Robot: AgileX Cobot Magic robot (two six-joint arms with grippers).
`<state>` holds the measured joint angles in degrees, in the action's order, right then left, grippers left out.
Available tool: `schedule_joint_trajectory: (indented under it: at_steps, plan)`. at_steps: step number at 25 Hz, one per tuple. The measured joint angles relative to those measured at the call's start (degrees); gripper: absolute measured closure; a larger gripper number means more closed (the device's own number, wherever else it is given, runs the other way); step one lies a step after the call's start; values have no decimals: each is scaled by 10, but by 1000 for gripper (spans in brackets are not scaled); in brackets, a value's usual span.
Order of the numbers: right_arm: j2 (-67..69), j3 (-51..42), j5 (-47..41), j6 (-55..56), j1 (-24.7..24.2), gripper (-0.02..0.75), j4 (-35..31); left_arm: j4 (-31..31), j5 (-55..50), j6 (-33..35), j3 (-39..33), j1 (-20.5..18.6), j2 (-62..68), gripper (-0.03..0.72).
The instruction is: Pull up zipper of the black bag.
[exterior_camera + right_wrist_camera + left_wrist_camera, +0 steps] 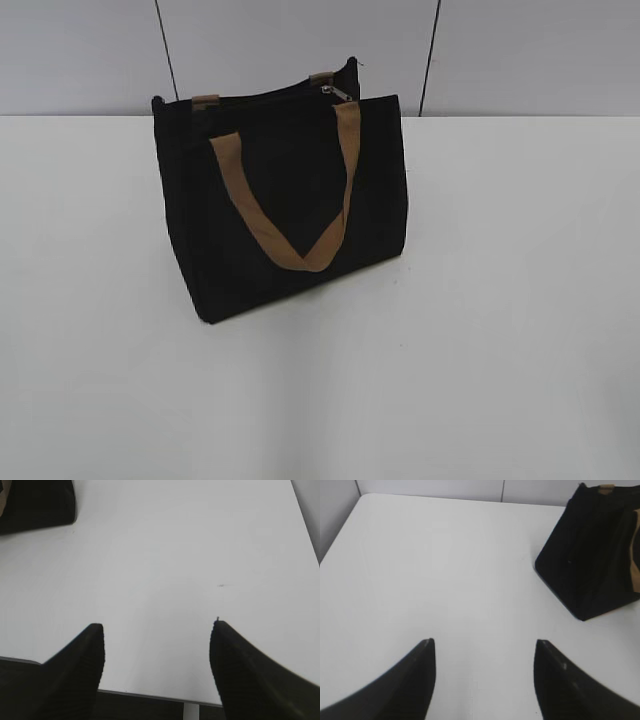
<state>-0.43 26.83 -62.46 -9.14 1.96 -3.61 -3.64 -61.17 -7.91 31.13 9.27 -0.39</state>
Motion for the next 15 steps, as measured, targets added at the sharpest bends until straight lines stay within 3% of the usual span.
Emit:
schedule_joint_trajectory:
  at_steps: [7, 15]
  plan:
    - [0, 0, 0, 0, -25, 235, -1, 0, 0, 0, 0, -66, 0, 221]
    - [0, 0, 0, 0, -26, 235, -1, 0, 0, 0, 0, -75, 0, 221]
